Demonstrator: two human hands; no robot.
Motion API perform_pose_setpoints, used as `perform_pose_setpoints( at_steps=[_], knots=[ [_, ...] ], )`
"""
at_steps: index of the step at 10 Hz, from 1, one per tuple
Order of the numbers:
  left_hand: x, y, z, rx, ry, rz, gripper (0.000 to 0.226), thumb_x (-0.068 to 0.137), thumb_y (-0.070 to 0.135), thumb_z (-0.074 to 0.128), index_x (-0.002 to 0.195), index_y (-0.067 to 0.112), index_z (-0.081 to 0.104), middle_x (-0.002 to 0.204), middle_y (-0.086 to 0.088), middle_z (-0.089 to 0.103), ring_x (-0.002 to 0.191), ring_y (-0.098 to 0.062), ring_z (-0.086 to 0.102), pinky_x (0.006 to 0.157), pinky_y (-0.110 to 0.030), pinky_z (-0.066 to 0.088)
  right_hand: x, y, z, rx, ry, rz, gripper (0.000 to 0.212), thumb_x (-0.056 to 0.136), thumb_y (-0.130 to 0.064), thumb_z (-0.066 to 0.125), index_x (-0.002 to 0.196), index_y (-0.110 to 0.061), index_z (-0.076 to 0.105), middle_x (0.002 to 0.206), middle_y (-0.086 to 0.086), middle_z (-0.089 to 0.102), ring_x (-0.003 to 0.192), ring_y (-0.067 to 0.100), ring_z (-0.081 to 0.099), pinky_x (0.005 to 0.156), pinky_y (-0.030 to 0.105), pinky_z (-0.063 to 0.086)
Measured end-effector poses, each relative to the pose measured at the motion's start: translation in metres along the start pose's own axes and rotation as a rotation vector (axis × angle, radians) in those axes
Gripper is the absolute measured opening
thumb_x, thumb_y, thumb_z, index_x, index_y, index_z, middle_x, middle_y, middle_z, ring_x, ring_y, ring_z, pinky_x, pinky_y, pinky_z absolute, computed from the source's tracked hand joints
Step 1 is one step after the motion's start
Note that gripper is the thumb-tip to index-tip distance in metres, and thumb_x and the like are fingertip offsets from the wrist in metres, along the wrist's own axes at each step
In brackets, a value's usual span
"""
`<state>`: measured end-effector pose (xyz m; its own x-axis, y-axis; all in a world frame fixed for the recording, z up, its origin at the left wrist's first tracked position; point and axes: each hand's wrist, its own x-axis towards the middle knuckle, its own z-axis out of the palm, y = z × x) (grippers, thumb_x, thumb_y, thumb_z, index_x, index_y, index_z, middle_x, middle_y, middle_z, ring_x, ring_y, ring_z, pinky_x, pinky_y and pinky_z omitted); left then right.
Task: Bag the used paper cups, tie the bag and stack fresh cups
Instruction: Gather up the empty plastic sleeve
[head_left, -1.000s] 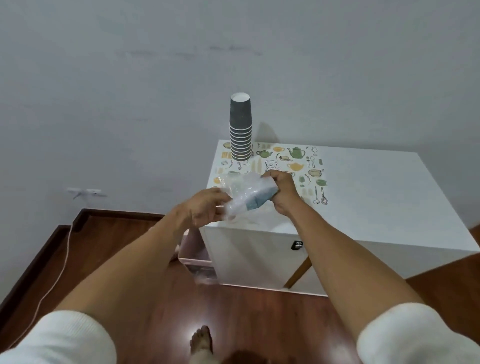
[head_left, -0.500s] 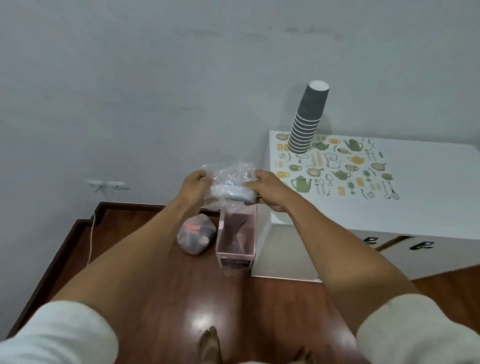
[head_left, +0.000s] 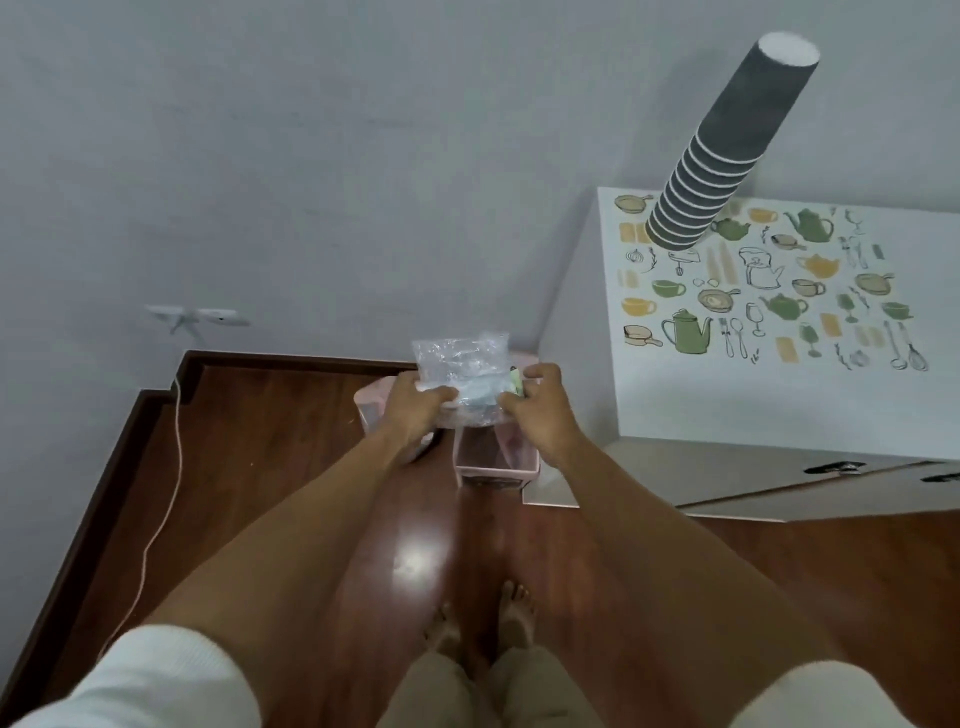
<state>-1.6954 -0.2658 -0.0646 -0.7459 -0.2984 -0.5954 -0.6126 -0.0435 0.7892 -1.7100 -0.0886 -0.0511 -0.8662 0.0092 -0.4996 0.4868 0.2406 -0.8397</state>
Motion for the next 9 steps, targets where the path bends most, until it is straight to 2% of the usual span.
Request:
perform_pose_setpoints(
  at_steps=[1,2,3,4,5,6,7,8,9],
  knots=[
    [0.034,-0.037,0.02,-0.051,-0.021,-0.096,0.028,0.088,0.009,0.056,0.114,0.018,0.061,0.108,-0.011,0.071,0.094,-0.031,0.072,0.082,-0.045,0.062,0.035,0.047,0.014,-0.161,0.153,-0.023,0.026,0.083,-0.011,0.071,0.1,-0.018,0.053,0.097,0.002,0.067,0.087,0.024,0.066,0.067,0.029,0.051],
    [0.082,-0.092,0.042,0.042,0.058,-0.082,0.037,0.087,0.005,0.065,0.123,0.004,0.058,0.117,-0.016,0.07,0.102,-0.035,0.07,0.088,-0.048,0.061,0.076,0.103,0.03,-0.305,0.262,-0.034,0.02,0.081,-0.007,0.064,0.093,-0.018,0.052,0.092,0.0,0.061,0.082,0.022,0.058,0.066,0.027,0.039],
    [0.129,-0.161,0.07,-0.009,0.143,-0.16,0.03,0.081,0.003,0.079,0.103,-0.002,0.059,0.1,-0.023,0.069,0.087,-0.032,0.069,0.085,-0.053,0.06,0.117,0.159,0.046,-0.29,0.376,-0.015,0.025,0.078,0.002,0.056,0.095,-0.016,0.048,0.097,0.005,0.062,0.085,0.026,0.059,0.071,0.032,0.045],
    [0.162,-0.218,0.099,-0.17,0.05,-0.311,0.022,0.089,0.011,0.075,0.099,-0.008,0.068,0.089,-0.023,0.068,0.076,-0.034,0.068,0.077,-0.047,0.056,0.161,0.204,0.055,-0.35,0.43,-0.025,0.019,0.08,0.005,0.055,0.092,-0.008,0.06,0.104,0.012,0.062,0.091,0.031,0.059,0.076,0.033,0.045],
    [0.186,-0.251,0.118,-0.231,0.017,-0.28,0.02,0.097,0.023,0.065,0.087,0.007,0.069,0.089,-0.016,0.07,0.068,-0.027,0.065,0.06,-0.031,0.052,0.196,0.237,0.059,-0.468,0.368,-0.069,0.021,0.087,-0.004,0.059,0.105,-0.005,0.069,0.114,0.018,0.063,0.103,0.038,0.06,0.088,0.037,0.048],
    [0.199,-0.255,0.12,-0.261,-0.005,-0.274,0.023,0.101,0.033,0.058,0.103,0.011,0.067,0.092,-0.008,0.073,0.074,-0.024,0.07,0.047,-0.026,0.054,0.209,0.251,0.06,-0.534,0.332,-0.086,0.028,0.093,-0.02,0.059,0.119,-0.014,0.067,0.122,0.018,0.057,0.106,0.036,0.057,0.087,0.035,0.047],
    [0.193,-0.238,0.107,-0.225,0.049,-0.268,0.013,0.103,0.018,0.056,0.1,0.008,0.064,0.069,-0.006,0.064,0.053,-0.017,0.055,0.042,-0.022,0.044,0.204,0.241,0.06,-0.537,0.308,-0.064,0.024,0.092,-0.017,0.054,0.107,-0.012,0.072,0.112,0.015,0.068,0.101,0.035,0.064,0.075,0.032,0.047],
    [0.176,-0.208,0.084,-0.125,0.077,-0.232,0.022,0.097,0.002,0.052,0.08,0.011,0.063,0.068,-0.007,0.064,0.061,-0.024,0.062,0.058,-0.03,0.051,0.183,0.214,0.057,-0.49,0.216,-0.009,0.031,0.095,-0.015,0.052,0.12,-0.011,0.068,0.122,0.011,0.067,0.109,0.031,0.063,0.085,0.032,0.049],
    [0.143,-0.152,0.056,0.012,0.094,-0.154,0.021,0.097,0.006,0.052,0.08,0.013,0.062,0.088,-0.016,0.065,0.082,-0.03,0.063,0.081,-0.046,0.056,0.148,0.162,0.056,-0.454,0.175,-0.073,0.025,0.093,-0.01,0.052,0.113,-0.01,0.069,0.115,0.01,0.069,0.104,0.03,0.064,0.08,0.029,0.046]
  ],
)
